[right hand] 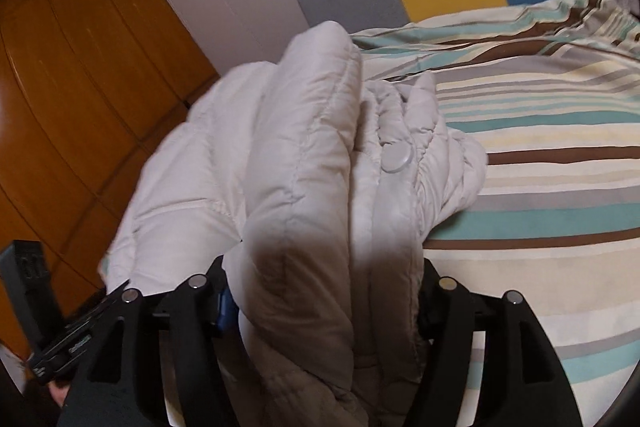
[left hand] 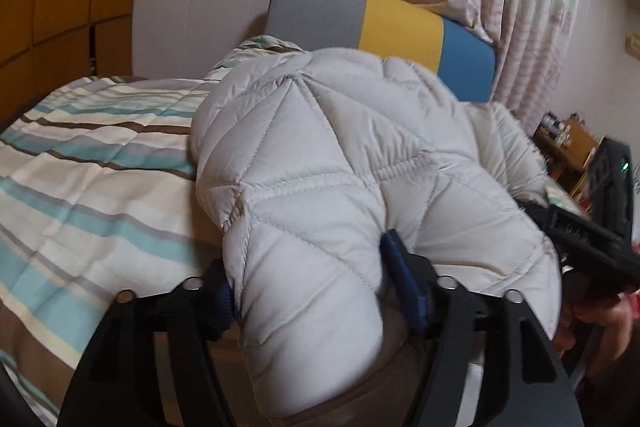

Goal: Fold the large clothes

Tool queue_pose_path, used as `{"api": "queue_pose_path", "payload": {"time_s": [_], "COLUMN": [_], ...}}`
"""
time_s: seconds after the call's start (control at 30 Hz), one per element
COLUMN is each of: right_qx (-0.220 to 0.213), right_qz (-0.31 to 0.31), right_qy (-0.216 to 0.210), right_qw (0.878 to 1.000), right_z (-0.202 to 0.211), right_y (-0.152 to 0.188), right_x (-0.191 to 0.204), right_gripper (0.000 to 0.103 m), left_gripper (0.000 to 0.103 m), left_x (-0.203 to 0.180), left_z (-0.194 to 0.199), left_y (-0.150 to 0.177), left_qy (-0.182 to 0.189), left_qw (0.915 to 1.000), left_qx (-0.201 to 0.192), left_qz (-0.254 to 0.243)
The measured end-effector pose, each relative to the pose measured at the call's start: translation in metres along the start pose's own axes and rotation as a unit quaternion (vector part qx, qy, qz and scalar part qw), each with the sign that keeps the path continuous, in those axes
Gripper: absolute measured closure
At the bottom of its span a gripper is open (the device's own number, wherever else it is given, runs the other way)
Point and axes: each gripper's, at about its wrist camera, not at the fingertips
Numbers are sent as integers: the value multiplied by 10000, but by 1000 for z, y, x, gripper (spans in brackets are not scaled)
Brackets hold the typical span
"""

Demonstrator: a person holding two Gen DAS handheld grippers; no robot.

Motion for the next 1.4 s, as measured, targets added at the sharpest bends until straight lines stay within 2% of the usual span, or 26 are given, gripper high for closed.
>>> {"api": "queue_pose_path", "payload": {"time_s": [0.23,0.33,0.4,0.43,0.5,0.63,0.8,0.87,1.07,1.27,1.4], "right_qx": [-125,-62,30,31,-50,-377,-725,-774,-597,-195,9], "right_qz": [-393,-615,-685,-643,-505,-657,-405,-52,923,623,747], "right_qy": [782,828,835,889,1014,957,857,823,1097,1269,1414], "right_qw": [9961,9946,9941,9940,9935,9925,9928,9936,9879,9898,9871], "right_z": [19,14,10,15,23,61,84,86,42,-23,-55], "right_y": [33,48,42,42,33,30,-1,-17,-53,-87,-79], "right_x": [-32,-44,-44,-43,-37,-34,-14,9,63,54,52], "right_gripper": [34,30,30,30,29,28,28,34,41,46,46], "left_gripper": [21,21,21,18,10,10,7,7,7,7,5], "left_x": [-15,-22,-20,-17,-13,-6,-16,-24,-38,-17,-4], "left_z": [-14,-21,-21,-19,-15,7,28,22,-33,-87,-109], "left_y": [15,21,19,15,9,-5,-38,-60,-105,-123,-112], "left_qy": [1,-136,-143,-105,-82,116,4,-84,-717,-1068,-1102], "left_qw": [9997,9990,9992,9993,9991,9970,9984,9990,9966,9918,9913], "left_qx": [184,225,250,301,412,439,22,-78,403,568,552], "left_qz": [-160,-366,-288,-170,67,631,561,423,69,419,459]}}
Point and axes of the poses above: each gripper's, at about its wrist camera, not at the fingertips, and z roughly against the way its jaws point, x to its left, y to its underside, and after that the axes turned 12 degrees about y, right-handed
